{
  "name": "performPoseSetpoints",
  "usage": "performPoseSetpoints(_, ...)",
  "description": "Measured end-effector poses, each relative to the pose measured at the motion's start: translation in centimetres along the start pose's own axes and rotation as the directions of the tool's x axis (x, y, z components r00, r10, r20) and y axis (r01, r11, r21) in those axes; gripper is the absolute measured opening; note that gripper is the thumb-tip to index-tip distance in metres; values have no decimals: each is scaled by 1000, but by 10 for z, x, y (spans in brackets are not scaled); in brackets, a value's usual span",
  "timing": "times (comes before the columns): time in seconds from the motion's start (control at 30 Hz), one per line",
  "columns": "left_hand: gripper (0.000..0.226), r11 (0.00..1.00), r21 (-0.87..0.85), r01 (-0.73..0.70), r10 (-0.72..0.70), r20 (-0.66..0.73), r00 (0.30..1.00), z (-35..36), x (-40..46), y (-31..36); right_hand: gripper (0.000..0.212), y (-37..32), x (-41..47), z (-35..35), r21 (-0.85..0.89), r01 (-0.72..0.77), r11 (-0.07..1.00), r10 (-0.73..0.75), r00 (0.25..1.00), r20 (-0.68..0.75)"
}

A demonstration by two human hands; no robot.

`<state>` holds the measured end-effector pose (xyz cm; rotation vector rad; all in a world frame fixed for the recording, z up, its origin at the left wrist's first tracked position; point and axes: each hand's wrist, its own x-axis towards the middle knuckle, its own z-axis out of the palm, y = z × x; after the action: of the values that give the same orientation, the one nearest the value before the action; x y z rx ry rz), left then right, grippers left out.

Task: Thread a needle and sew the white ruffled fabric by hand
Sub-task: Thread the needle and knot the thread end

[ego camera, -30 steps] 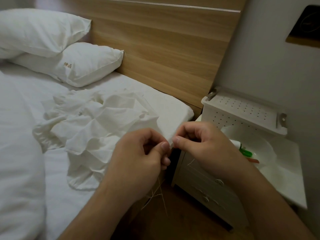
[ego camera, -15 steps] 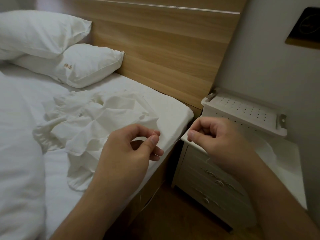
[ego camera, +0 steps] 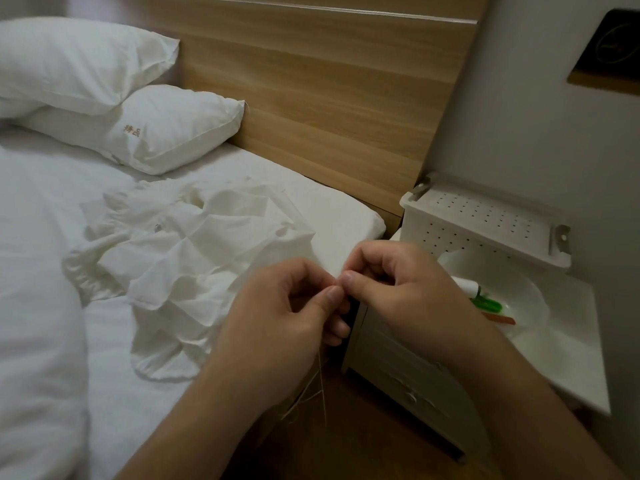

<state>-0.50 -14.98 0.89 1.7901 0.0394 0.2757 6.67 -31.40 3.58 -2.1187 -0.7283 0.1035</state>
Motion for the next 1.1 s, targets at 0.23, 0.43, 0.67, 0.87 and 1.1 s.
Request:
performPoseSetpoints(0.23,16,999,-24,27,-29,-96,995,-7,3,0,12,6,-1,-14,58,-65,996,62,997,37)
performPoseSetpoints(0.43,16,997,-68,28,-39,-160,986,-13,7,-4,15,14,-3,-29,83,-85,993,89,995,-46)
performPoseSetpoints(0.67,13,986,-165,29,-45,-92,995,-11,3,3,13,9,-2,-18,26,-58,998,59,998,-29)
performPoseSetpoints(0.87,10,991,-135,-18,22,31,999,-4,1,1,13,1,-2,-3,-20,1,1000,-1,1000,29)
performPoseSetpoints(1.1,15,986,-167,-29,7,-132,991,-8,3,3,13,6,-2,-10,-95,-70,993,77,995,68)
